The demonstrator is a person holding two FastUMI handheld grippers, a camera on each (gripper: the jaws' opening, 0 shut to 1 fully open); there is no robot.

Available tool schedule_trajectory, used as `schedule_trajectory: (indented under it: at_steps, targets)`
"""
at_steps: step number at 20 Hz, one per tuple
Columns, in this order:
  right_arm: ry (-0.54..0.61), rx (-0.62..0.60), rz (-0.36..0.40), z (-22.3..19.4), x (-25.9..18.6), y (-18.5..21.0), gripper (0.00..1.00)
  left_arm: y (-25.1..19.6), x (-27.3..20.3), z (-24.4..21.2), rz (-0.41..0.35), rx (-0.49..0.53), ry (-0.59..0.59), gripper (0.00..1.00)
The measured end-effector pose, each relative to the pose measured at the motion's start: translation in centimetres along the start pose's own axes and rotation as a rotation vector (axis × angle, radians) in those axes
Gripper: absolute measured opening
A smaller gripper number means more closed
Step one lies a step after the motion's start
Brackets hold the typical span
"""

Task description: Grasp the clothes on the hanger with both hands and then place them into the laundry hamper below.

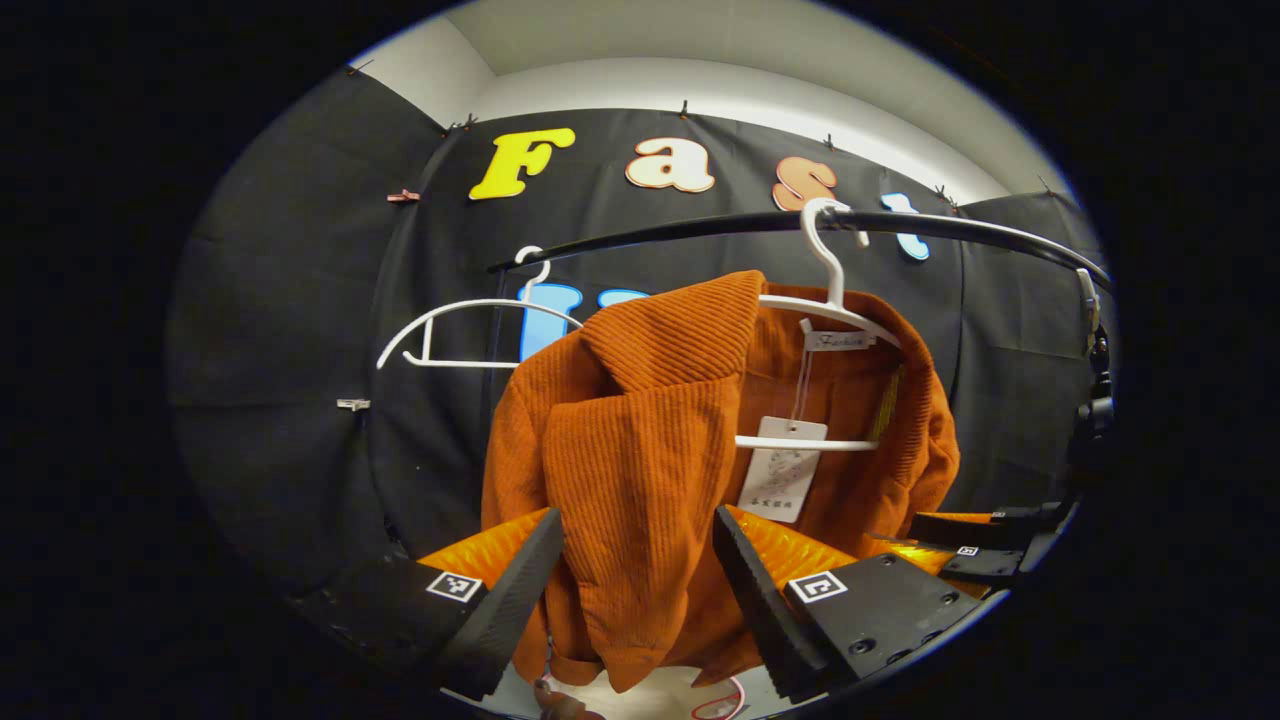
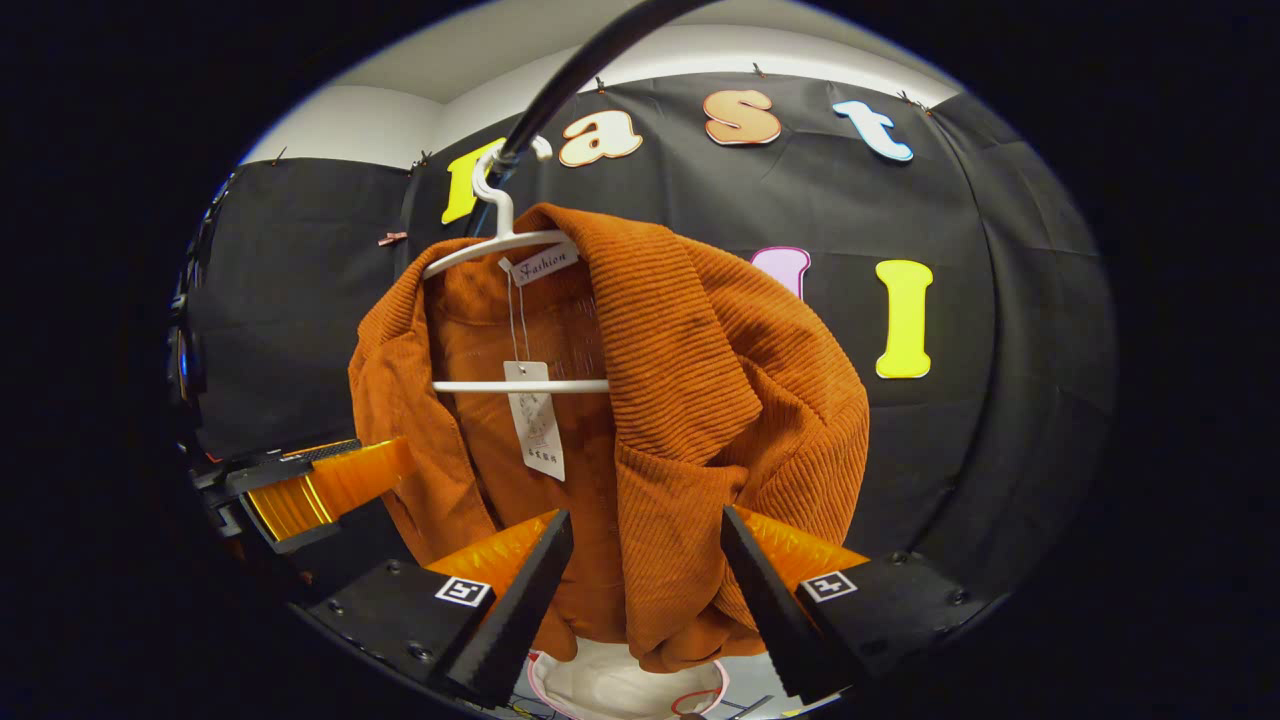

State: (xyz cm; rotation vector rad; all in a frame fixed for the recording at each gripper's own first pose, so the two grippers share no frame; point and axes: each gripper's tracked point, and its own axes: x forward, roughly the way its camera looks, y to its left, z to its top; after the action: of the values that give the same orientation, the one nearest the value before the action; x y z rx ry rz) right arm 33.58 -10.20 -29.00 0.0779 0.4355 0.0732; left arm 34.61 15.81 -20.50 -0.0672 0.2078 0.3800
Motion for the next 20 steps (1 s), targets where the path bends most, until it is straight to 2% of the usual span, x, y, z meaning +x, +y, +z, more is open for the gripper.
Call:
schedule_trajectory:
  at_steps: [2,7,9,11,12,13,14,15,16,17,18,20]
  targets:
    - [0.014,0.014,0.01,-0.4,1.0,0.1,0.96,-0.7,0.7,-0.5,-0.028,-0.022,0.008,0.95]
    - [0.028,0.012,0.029,-1.1,3.3,0.8,0.98,-2.1,3.0,-1.2,-0.031,-0.017,0.02,0.95]
    - [0.028,0.009,0.019,-1.2,4.3,0.4,0.98,-2.1,4.0,-1.0,-0.011,-0.012,0.013,0.95]
    - [0.022,0.01,0.0,-1.0,5.1,-0.4,0.92,-1.2,5.3,-0.8,0.03,-0.003,-0.002,0.95]
    - [0.019,0.004,-0.016,-0.9,5.6,-1.0,0.8,-0.9,5.8,-0.8,0.049,0.0,-0.013,0.95]
    - [0.019,-0.004,-0.029,-0.7,5.9,-1.8,0.79,-1.0,6.3,-0.6,0.036,-0.005,-0.017,0.95]
    - [0.014,-0.013,-0.06,-0.7,6.4,-2.9,0.59,-1.7,7.0,-1.0,-0.011,-0.019,-0.004,0.95]
    - [-0.005,-0.015,-0.078,-0.1,6.4,-3.9,0.39,-1.7,7.4,-1.2,-0.025,-0.024,0.017,0.94]
    - [-0.012,-0.009,-0.077,0.3,6.6,-4.6,0.2,0.4,7.4,-1.0,0.053,-0.023,0.006,0.65]
    - [-0.008,0.001,-0.071,0.4,7.0,-4.9,0.17,1.4,6.8,-0.7,0.067,-0.04,-0.003,0.36]
    - [-0.014,0.008,-0.065,0.9,7.1,-5.4,0.21,1.0,7.4,-0.7,0.047,-0.063,0.012,0.06]
    - [-0.037,0.013,-0.051,2.0,6.9,-6.3,0.23,1.6,7.1,-0.1,0.052,-0.055,0.019,0.05]
